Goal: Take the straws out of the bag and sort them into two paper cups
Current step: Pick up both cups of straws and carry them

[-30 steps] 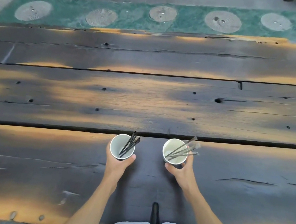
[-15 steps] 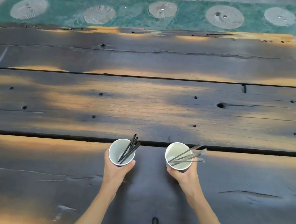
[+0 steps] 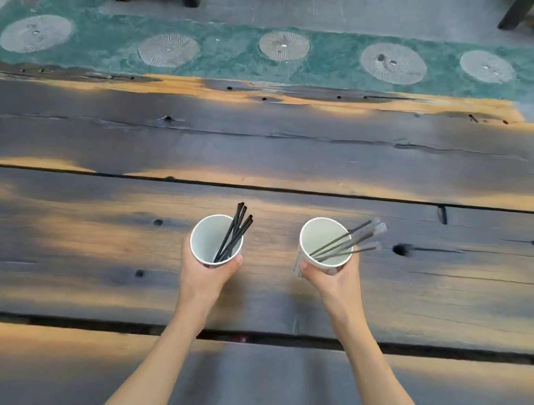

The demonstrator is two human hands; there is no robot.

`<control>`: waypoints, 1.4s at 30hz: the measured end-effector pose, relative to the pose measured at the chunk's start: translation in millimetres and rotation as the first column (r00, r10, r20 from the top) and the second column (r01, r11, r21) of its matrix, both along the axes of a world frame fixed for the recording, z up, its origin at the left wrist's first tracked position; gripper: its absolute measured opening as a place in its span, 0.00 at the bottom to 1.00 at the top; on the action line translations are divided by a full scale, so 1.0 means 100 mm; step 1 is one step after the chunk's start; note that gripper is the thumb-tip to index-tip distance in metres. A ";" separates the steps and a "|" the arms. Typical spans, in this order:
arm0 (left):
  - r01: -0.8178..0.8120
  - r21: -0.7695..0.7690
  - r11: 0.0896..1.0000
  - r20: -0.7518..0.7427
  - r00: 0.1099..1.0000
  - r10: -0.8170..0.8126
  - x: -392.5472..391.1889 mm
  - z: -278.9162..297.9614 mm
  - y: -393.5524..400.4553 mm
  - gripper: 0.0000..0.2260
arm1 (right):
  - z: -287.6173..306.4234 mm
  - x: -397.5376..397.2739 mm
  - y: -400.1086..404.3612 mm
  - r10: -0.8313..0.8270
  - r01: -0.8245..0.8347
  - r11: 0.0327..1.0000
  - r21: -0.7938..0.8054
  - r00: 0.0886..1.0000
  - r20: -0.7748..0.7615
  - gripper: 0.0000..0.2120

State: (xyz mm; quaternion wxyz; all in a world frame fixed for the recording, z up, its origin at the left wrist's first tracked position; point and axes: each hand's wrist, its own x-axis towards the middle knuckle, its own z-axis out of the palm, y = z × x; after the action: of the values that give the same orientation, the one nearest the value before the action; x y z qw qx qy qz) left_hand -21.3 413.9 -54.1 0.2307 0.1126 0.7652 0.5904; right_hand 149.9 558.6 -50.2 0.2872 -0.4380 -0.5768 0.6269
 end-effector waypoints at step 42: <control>0.126 0.068 0.990 -0.027 0.992 -0.124 -1.88 -0.84 1.78 0.50 | -0.88 -1.85 1.85 0.036 -0.034 0.998 0.060 0.999 -0.025 0.37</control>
State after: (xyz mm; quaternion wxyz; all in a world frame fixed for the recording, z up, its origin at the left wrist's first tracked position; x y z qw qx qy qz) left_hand -209.2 591.9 -137.9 0.2547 0.1748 0.7381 0.5999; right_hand -34.8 743.2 -138.4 0.2964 -0.4109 -0.5990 0.6201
